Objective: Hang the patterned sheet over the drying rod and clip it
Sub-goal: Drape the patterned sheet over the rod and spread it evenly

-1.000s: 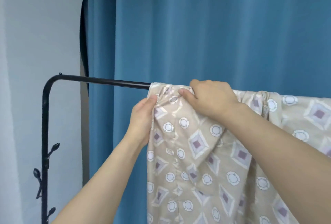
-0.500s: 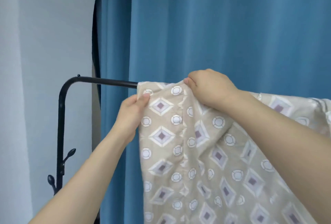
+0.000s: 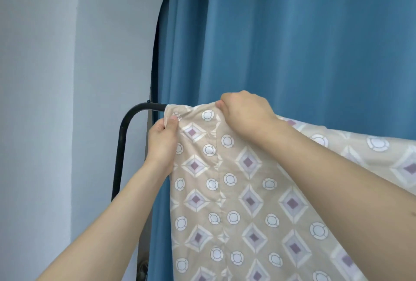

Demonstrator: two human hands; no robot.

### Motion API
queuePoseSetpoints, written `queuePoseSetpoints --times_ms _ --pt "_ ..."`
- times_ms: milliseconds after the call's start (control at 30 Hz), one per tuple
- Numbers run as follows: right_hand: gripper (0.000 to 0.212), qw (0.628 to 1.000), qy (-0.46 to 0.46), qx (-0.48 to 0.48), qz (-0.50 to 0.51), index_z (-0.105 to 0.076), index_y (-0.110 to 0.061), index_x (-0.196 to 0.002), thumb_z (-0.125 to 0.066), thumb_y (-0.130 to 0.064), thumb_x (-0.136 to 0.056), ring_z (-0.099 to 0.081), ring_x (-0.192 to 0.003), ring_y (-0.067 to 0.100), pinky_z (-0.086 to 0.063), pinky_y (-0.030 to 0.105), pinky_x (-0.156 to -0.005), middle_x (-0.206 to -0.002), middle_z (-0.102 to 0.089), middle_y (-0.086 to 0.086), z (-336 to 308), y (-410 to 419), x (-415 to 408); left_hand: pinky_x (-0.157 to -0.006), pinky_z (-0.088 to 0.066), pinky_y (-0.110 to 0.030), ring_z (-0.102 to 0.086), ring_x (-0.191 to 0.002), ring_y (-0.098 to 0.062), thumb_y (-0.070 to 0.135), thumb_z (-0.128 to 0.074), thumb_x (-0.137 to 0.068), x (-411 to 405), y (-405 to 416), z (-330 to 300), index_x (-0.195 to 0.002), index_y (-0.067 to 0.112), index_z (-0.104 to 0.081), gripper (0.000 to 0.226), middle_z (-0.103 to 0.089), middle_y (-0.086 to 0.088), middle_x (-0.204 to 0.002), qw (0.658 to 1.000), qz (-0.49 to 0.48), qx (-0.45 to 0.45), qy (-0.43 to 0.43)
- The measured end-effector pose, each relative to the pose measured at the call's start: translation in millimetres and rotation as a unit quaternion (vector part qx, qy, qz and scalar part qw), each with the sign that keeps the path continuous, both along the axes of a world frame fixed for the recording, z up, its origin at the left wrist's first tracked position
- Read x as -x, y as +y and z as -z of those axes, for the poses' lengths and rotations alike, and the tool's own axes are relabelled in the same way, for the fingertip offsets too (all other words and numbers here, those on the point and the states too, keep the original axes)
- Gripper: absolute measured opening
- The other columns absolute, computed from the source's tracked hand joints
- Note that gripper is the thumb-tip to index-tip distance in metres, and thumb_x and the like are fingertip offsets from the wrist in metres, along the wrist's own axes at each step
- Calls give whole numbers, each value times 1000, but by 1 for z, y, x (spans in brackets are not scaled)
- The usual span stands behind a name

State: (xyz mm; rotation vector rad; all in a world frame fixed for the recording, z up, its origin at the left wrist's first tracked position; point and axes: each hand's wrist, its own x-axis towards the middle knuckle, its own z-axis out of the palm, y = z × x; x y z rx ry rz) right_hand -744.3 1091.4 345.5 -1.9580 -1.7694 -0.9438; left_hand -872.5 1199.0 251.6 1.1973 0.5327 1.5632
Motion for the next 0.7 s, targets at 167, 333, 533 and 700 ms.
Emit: queuePoseSetpoints --times_ms 167,333,533,700 --pt "24 999 -1 -32 -1 -44 -17 -84 -33 -26 -104 -46 -74 29 -32 34 -63 -80 -47 2 -5 33 26 -76 -53 -37 -62 -77 -18 36 -51 -98 26 31 -4 -90 10 -63 30 -66 -3 -83 997 -66 -25 8" --pt "27 990 0 -141 -15 -40 -16 -86 -27 -29 -106 -43 -72 26 -27 33 -60 -77 -45 -2 -13 59 48 -54 -34 -30 -37 -52 -12 38 -53 -94 63 57 -22 -52 27 -43 45 -39 17 -49 977 -172 -97 86" --pt "36 997 65 30 1 -50 -14 -82 -28 -35 -103 -48 -81 30 -34 34 -69 -87 -50 4 -4 80 75 -66 -53 -42 -60 -63 -24 38 -60 -90 89 79 -7 -84 14 -54 26 -64 -5 -73 992 -63 1 106" --pt "38 995 67 77 -12 -49 -17 -84 -25 -40 -102 -50 -87 27 -35 34 -71 -94 -52 2 0 90 89 -86 -43 -34 -52 -99 -19 30 -50 -93 94 81 3 -99 21 -53 11 -57 8 -100 931 -292 -149 159"
